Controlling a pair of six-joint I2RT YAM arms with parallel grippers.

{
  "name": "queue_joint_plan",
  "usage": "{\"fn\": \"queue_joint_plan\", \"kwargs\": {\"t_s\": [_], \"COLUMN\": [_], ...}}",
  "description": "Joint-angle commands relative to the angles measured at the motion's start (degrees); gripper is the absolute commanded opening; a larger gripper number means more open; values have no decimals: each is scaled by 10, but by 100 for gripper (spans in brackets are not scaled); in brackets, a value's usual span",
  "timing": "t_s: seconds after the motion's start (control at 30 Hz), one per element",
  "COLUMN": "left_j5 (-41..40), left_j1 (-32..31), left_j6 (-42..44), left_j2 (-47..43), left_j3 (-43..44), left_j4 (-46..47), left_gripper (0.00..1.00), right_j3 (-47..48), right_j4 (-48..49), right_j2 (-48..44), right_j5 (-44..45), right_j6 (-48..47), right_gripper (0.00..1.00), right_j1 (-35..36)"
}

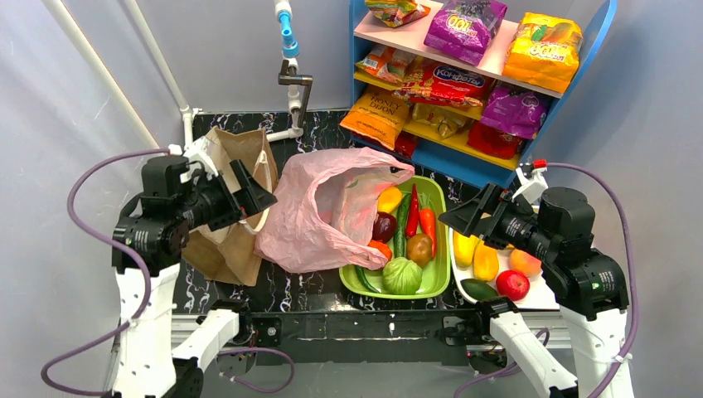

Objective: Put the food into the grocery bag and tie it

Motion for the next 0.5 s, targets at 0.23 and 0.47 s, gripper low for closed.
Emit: {"fn": "queue_joint_plan", "kwargs": {"t_s": [0.23, 0.47], "left_j5": [-156, -176], "left_j1": [-242, -269], "left_j6": [-22, 14], "left_j2": [127, 170], "left_j3": [58, 79], "left_j4": [52, 49], "left_gripper": [100, 100], "right_j3": [-15, -74], "right_j4": [-17, -27], "right_j2": [4, -3], "right_j5": [16, -86], "right_j6": [52, 92], "right_gripper": [98, 98], "right_j1": [2, 2]}}
